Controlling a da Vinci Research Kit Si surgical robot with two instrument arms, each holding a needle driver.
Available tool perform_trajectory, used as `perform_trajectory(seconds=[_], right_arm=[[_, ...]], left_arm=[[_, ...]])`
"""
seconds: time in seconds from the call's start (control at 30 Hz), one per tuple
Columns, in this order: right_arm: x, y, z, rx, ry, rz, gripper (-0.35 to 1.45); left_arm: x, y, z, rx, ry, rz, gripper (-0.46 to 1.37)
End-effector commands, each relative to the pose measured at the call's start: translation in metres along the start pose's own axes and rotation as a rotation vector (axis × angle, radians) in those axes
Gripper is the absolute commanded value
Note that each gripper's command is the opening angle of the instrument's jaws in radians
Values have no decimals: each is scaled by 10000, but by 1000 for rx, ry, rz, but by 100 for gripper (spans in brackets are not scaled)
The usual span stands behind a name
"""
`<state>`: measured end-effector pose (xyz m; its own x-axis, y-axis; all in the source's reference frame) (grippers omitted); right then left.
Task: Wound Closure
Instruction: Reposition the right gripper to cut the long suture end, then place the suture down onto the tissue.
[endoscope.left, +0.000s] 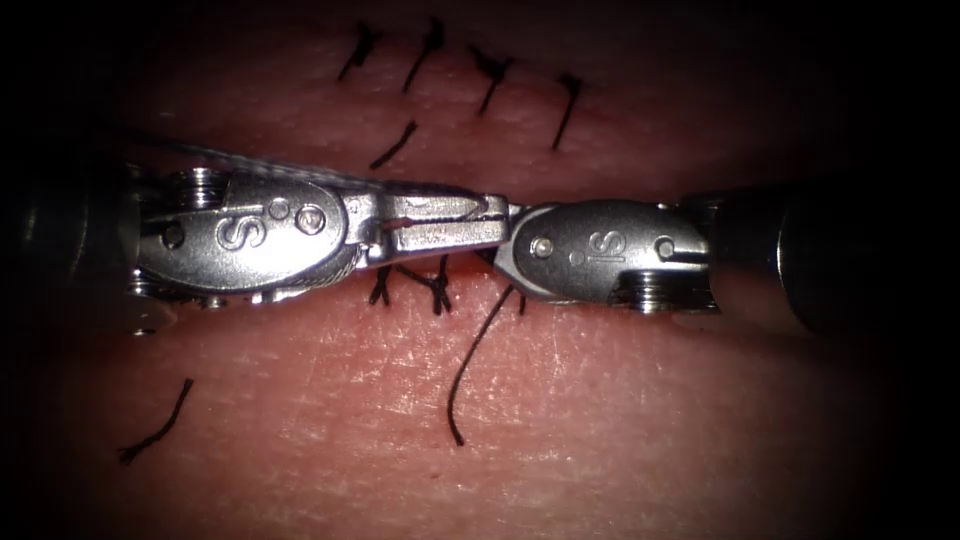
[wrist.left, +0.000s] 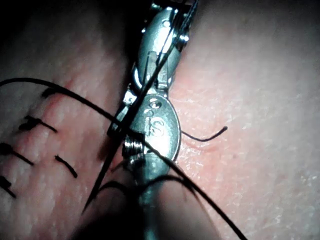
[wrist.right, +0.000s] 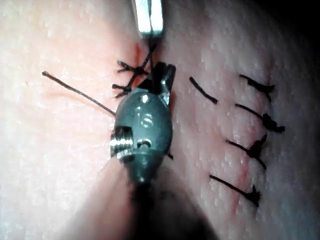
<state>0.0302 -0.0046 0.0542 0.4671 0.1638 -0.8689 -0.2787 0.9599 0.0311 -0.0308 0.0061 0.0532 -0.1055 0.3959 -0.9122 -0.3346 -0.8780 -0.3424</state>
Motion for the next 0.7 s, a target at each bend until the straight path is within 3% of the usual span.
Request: perform_trajectory(seconds=[0.03,0.33,0.43,0.5,0.57,0.7], right_arm=[[0,0,0,-9,-2,8,-35],[8,6,-19,-2,8,23,-35],[2,6,-24,-35,-3,5,68],[-2,7,-28,-35,-4,4,104],[-4,11,-36,-41,-8,4,115],[-6,21,-60,-64,-25,2,115]], left_arm=[[0,0,0,-11,0,0,-35],[0,-2,-8,-20,2,-1,-35],[0,-4,-12,-17,3,-1,-35],[0,-5,-12,-18,3,-1,-35],[0,-4,-13,-16,9,10,-35],[0,-4,-15,-15,33,12,-35]])
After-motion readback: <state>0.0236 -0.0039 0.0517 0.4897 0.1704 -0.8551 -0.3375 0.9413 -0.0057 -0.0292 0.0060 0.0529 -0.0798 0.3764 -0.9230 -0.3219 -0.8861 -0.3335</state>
